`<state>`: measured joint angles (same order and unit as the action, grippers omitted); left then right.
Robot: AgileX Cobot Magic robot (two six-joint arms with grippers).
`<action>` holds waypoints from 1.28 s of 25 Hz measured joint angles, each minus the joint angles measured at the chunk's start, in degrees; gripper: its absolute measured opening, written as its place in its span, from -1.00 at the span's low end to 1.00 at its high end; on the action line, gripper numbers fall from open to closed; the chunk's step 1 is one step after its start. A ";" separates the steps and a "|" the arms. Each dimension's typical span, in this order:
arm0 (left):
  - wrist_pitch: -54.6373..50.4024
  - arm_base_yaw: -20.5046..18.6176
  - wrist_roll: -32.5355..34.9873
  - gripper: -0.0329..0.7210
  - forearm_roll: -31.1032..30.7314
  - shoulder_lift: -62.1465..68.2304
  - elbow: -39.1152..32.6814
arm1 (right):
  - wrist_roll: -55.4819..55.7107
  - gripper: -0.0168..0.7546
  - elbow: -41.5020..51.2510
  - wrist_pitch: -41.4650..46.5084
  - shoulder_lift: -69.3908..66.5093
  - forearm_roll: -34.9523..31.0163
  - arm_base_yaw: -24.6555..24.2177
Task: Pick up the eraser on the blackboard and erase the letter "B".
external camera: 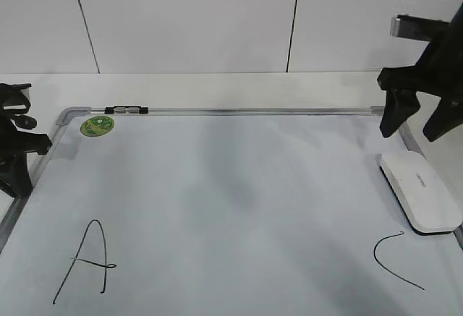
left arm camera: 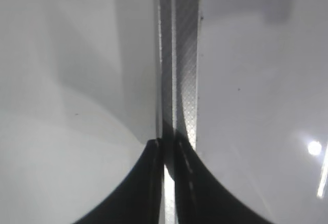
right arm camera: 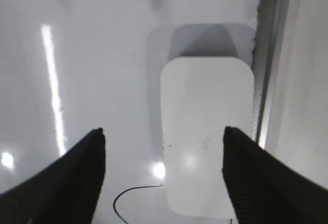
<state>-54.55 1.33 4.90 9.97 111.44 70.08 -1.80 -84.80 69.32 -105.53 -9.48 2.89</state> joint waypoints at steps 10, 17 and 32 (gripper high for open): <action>0.19 -0.03 0.47 -0.17 -1.06 -0.11 0.00 | 0.34 0.43 -0.36 0.60 4.48 -0.41 0.00; -0.39 -0.03 0.60 0.07 -0.30 -1.87 0.60 | 0.34 0.43 -0.36 0.79 9.69 -0.31 0.00; -11.72 -0.03 0.82 0.29 -3.23 -11.54 5.06 | 0.46 0.43 2.61 1.65 27.05 -0.31 0.00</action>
<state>-66.27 1.29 5.72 6.75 99.91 75.13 -1.33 -82.19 70.97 -78.48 -9.78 2.89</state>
